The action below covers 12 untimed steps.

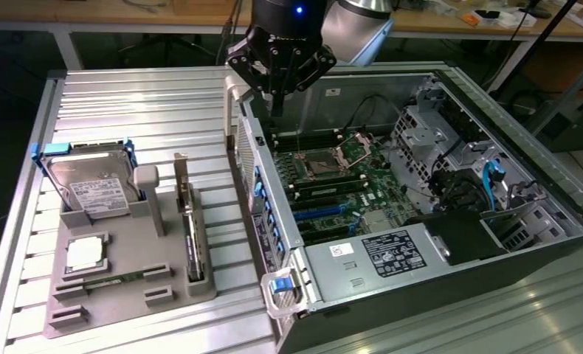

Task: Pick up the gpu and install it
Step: 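Reach for the gpu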

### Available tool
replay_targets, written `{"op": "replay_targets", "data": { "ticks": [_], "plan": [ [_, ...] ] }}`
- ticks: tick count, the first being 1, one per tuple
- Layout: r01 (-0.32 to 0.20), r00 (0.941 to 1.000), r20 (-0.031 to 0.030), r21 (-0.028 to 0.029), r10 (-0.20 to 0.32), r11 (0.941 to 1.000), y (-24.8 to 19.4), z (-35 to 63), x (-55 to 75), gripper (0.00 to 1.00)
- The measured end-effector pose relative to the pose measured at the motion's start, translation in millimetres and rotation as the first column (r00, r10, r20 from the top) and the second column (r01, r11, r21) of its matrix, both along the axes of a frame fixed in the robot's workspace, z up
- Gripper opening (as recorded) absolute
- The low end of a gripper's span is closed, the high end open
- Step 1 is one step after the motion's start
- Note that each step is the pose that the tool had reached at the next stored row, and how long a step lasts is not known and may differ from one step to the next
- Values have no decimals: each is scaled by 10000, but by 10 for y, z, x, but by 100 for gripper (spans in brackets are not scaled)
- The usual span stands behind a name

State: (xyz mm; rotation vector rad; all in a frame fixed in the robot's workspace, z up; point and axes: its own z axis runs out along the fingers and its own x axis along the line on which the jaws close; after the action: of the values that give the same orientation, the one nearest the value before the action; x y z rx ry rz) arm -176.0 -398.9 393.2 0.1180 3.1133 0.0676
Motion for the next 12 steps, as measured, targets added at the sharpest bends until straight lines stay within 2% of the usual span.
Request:
{"op": "replay_targets", "data": {
  "ticks": [12],
  "plan": [
    [0,10000,-1,0,0,10000,0,0,-73,11]
  ]
}}
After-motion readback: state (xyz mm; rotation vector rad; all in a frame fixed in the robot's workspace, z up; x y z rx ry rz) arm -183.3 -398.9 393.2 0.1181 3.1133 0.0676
